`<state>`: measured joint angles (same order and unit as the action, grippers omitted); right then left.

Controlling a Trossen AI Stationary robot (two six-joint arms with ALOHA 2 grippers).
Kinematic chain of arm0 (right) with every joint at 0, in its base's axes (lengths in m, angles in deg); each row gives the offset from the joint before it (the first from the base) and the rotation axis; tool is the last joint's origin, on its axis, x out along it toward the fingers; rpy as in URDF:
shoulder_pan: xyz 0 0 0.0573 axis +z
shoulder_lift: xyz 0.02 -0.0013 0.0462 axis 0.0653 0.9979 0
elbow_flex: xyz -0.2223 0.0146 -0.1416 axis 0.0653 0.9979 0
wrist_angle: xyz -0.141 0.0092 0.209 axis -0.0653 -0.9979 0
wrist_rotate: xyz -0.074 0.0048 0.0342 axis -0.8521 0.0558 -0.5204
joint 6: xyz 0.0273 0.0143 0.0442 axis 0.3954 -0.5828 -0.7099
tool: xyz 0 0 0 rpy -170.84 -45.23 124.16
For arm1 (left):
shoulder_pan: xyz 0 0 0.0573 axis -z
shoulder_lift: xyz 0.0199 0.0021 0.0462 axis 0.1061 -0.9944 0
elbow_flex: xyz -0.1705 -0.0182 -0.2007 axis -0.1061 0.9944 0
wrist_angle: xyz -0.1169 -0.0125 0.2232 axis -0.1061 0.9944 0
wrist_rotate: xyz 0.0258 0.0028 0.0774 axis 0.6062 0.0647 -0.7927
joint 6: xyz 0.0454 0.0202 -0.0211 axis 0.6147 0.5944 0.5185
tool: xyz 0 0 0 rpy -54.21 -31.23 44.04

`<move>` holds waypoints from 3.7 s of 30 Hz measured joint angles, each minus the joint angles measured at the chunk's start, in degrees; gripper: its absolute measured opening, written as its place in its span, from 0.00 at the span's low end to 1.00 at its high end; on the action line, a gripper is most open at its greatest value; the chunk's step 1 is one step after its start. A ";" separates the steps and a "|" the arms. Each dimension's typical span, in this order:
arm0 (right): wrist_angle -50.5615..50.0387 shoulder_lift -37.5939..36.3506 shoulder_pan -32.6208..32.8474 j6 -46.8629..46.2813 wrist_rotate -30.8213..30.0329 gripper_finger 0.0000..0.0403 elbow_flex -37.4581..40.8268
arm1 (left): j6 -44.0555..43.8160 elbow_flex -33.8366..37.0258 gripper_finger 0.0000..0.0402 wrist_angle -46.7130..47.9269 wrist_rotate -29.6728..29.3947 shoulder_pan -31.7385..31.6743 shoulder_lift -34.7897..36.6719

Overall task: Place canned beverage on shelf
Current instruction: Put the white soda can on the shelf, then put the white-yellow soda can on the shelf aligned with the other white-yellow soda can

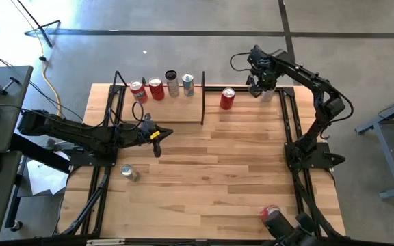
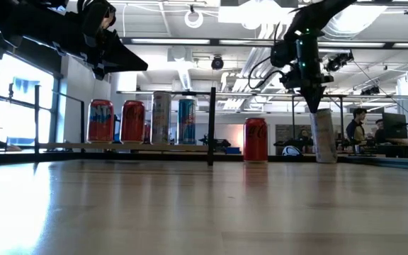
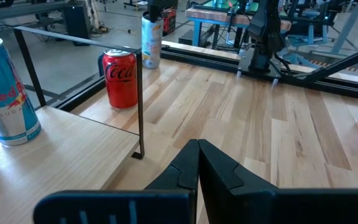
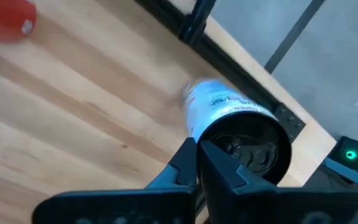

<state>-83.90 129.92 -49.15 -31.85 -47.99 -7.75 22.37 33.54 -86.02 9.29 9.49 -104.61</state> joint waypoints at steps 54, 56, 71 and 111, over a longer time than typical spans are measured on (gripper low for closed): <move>28.63 -19.27 18.55 27.37 1.12 0.57 35.90 | 1.07 0.02 0.00 0.33 0.02 0.01 0.00; 29.53 -18.12 20.07 29.89 -1.58 0.61 35.90 | 1.07 0.02 0.00 0.33 0.02 0.00 0.00; 36.07 -8.30 22.03 44.78 -10.23 0.63 35.88 | 1.08 0.02 0.00 0.42 0.00 0.01 0.00; 29.80 -3.20 36.73 -4.46 8.31 0.65 28.16 | 1.04 0.02 0.00 0.04 1.54 0.04 0.02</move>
<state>-54.10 126.72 -12.42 -36.31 -39.68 20.41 23.42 33.56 -85.98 10.83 9.53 -104.59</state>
